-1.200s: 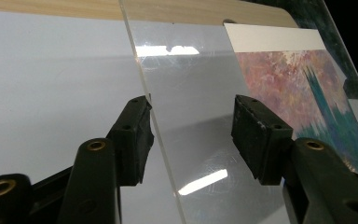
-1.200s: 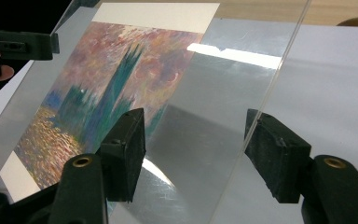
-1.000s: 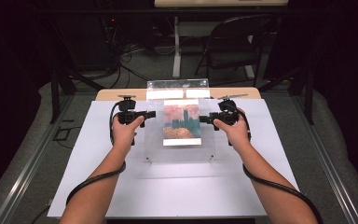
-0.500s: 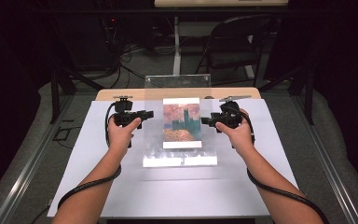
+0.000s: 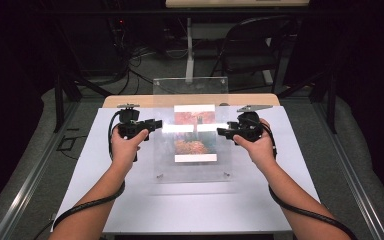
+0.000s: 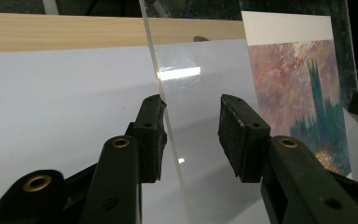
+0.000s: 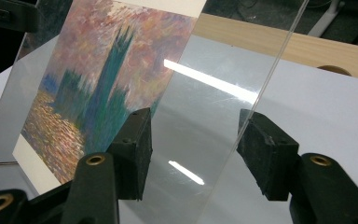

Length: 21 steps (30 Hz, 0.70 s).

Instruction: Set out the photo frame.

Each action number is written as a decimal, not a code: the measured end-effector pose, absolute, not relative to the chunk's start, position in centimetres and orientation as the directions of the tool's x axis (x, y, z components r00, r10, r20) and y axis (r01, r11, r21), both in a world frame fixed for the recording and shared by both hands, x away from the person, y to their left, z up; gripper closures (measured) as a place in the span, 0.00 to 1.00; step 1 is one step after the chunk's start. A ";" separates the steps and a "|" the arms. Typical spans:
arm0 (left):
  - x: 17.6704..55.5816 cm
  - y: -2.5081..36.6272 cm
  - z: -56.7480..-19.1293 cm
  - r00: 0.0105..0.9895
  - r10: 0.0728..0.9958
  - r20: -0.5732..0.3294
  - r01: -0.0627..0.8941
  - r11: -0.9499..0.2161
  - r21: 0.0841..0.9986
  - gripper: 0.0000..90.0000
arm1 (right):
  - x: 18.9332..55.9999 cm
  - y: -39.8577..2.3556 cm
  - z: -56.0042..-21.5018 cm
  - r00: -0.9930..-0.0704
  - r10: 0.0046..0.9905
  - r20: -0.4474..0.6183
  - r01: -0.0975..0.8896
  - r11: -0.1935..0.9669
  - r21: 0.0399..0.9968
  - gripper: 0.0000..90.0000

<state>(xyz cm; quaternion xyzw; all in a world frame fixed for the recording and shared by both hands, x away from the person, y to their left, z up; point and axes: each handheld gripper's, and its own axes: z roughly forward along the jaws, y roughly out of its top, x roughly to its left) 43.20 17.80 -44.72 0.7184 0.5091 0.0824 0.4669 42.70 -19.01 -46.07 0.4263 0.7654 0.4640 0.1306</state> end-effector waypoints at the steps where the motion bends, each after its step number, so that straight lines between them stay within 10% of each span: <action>1: 43.1 17.9 -44.7 0.471 0.806 -0.358 0.653 -0.046 0.756 0.69 | 42.5 -19.0 -46.0 -0.601 0.775 0.194 0.531 0.207 0.822 0.50; 21: 40.6 18.3 -43.5 0.514 0.789 -0.338 0.617 -0.066 0.784 0.75 | 40.1 -19.5 -45.0 -0.597 0.777 0.200 0.512 0.177 0.840 0.60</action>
